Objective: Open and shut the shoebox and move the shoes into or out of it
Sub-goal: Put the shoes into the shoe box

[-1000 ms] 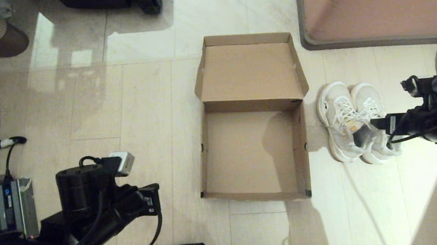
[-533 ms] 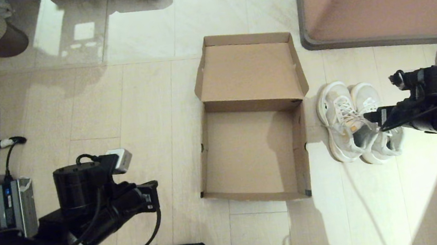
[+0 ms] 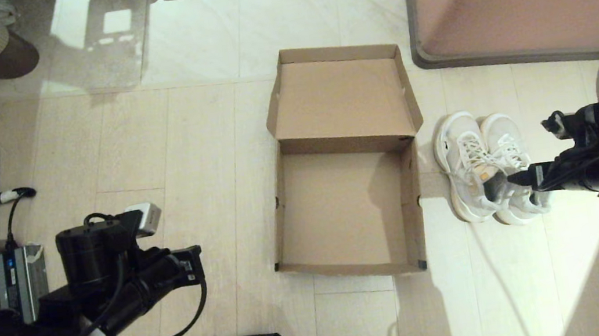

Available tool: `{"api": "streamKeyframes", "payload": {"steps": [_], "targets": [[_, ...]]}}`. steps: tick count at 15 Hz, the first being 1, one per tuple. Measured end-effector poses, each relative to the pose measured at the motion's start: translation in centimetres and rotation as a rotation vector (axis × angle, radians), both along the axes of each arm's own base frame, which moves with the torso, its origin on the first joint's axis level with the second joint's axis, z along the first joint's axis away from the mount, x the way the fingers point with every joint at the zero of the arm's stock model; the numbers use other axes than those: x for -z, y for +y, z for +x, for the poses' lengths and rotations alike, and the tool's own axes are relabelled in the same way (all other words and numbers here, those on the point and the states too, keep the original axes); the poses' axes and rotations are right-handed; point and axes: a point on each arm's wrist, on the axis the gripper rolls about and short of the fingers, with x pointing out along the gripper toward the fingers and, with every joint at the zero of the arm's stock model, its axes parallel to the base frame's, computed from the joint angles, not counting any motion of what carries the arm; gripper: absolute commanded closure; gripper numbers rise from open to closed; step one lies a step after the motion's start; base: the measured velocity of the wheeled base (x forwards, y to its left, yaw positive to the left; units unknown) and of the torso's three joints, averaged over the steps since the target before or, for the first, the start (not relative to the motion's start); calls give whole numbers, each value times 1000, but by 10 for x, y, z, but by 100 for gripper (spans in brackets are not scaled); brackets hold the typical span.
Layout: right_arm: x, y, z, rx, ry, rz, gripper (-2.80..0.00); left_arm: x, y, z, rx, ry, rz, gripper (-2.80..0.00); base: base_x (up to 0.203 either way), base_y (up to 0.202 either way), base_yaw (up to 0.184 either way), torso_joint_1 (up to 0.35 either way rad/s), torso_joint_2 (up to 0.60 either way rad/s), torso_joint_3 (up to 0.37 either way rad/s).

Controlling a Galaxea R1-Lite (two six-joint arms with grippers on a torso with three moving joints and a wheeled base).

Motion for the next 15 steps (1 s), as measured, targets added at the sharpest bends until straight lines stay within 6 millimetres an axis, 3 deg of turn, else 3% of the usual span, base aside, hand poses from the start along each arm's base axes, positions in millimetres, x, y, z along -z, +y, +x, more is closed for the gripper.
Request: {"api": "streamKeyframes", "payload": {"steps": [6, 10, 15], "targets": [[29, -12, 16, -7, -23, 9, -280, 0, 0, 0, -4, -1, 4, 0, 0, 0, 0, 0, 0, 0], [38, -11, 21, -13, -8, 14, -280, -1, 1, 1, -5, -5, 2, 0, 0, 0, 0, 0, 0, 0], [43, -9, 43, -26, -28, 12, -280, -4, 1, 1, -6, -15, -3, 0, 0, 0, 0, 0, 0, 0]]}}
